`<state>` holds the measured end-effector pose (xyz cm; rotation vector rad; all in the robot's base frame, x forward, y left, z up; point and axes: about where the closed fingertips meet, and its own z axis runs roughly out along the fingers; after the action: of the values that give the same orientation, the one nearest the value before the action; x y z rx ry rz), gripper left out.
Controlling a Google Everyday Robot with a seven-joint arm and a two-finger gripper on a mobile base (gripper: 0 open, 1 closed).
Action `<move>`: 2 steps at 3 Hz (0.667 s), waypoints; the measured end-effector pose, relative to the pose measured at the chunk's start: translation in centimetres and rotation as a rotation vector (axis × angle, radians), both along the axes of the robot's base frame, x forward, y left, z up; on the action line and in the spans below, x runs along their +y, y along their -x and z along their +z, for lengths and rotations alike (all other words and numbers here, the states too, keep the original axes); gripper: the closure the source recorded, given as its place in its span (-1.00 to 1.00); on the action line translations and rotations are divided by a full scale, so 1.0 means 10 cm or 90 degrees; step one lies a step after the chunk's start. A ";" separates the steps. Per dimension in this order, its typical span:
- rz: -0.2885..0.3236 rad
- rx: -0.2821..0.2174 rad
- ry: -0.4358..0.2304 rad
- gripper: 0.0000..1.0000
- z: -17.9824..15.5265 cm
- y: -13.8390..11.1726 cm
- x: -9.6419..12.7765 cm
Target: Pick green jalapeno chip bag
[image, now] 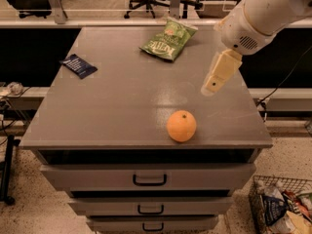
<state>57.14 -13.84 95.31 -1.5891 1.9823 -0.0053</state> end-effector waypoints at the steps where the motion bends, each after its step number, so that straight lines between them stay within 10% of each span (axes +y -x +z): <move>1: -0.019 -0.002 -0.040 -1.00 -0.07 -0.16 0.10; 2: -0.037 -0.017 -0.093 -1.00 -0.16 -0.52 0.36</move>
Offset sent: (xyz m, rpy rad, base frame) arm 0.1024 0.0662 -0.0266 0.2571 -0.0631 -0.1012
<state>62.34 -10.26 93.71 -1.4310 1.9618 0.0933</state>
